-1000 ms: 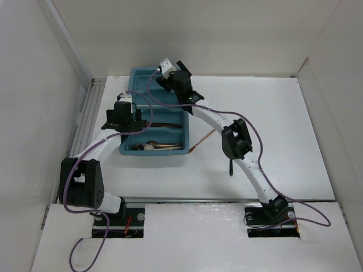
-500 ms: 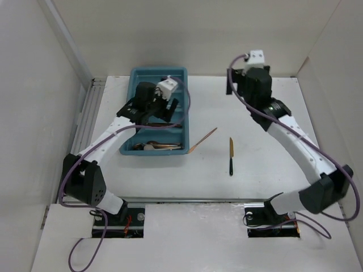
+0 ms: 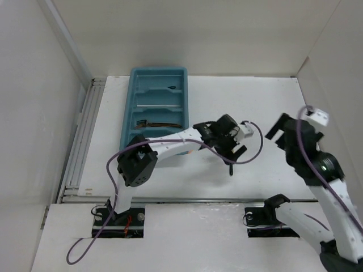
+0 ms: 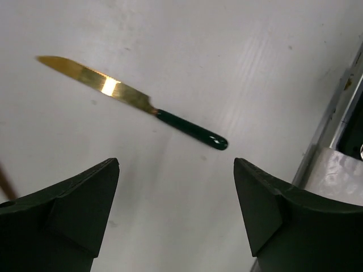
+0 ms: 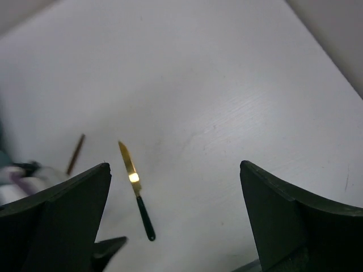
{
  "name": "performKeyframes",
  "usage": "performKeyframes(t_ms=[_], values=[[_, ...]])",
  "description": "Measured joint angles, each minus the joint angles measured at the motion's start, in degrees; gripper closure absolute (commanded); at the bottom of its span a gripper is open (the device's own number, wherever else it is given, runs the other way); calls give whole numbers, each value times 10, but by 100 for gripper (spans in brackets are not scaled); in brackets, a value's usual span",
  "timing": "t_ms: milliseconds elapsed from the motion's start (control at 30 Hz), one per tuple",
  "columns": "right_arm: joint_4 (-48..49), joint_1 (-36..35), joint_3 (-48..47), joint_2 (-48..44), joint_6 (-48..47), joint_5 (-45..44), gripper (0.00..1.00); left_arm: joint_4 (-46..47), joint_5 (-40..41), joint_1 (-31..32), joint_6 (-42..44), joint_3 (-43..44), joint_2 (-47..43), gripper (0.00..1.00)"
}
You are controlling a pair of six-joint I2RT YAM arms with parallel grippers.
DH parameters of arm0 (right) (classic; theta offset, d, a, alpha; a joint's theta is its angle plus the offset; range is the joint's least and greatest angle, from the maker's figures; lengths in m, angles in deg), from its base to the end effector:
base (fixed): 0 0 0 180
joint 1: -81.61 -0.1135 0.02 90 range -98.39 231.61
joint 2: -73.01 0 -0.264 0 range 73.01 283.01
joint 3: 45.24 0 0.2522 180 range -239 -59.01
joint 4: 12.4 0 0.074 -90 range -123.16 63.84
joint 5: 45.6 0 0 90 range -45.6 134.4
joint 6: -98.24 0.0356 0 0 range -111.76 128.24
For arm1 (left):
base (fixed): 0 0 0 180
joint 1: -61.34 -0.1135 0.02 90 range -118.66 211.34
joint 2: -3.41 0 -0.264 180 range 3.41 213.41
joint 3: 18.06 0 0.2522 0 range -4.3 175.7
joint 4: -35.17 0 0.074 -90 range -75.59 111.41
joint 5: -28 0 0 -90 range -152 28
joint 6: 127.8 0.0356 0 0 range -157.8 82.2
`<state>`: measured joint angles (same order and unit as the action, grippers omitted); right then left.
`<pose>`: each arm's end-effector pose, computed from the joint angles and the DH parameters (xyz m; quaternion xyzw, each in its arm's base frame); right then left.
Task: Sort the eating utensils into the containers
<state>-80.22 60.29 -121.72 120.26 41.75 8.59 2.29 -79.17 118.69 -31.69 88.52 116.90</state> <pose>0.1392 0.0320 0.3663 0.2236 0.8384 -0.0559 0.4939 0.2386 -0.3918 0.2562 0.5248 0.7282 -0.3033 0.3198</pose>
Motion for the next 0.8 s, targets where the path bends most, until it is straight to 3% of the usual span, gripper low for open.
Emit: performKeyframes(t_ms=[167, 300, 533, 667, 800], values=[[-70, 0, -66, -109, 46, -74, 0, -20, 17, 61, -66, 15, 58, 19], [-136, 0, -82, -106, 56, -92, 0, -34, 62, 89, -121, 63, 116, 19], [-199, 0, -86, -107, 42, -92, 0, -52, 143, 82, -162, 83, 141, 20], [-207, 0, -98, -127, 26, -88, 0, -48, 156, 78, -169, 97, 156, 33], [-215, 0, -115, -130, 18, -85, 0, -42, 152, 78, -172, 97, 159, 58]])
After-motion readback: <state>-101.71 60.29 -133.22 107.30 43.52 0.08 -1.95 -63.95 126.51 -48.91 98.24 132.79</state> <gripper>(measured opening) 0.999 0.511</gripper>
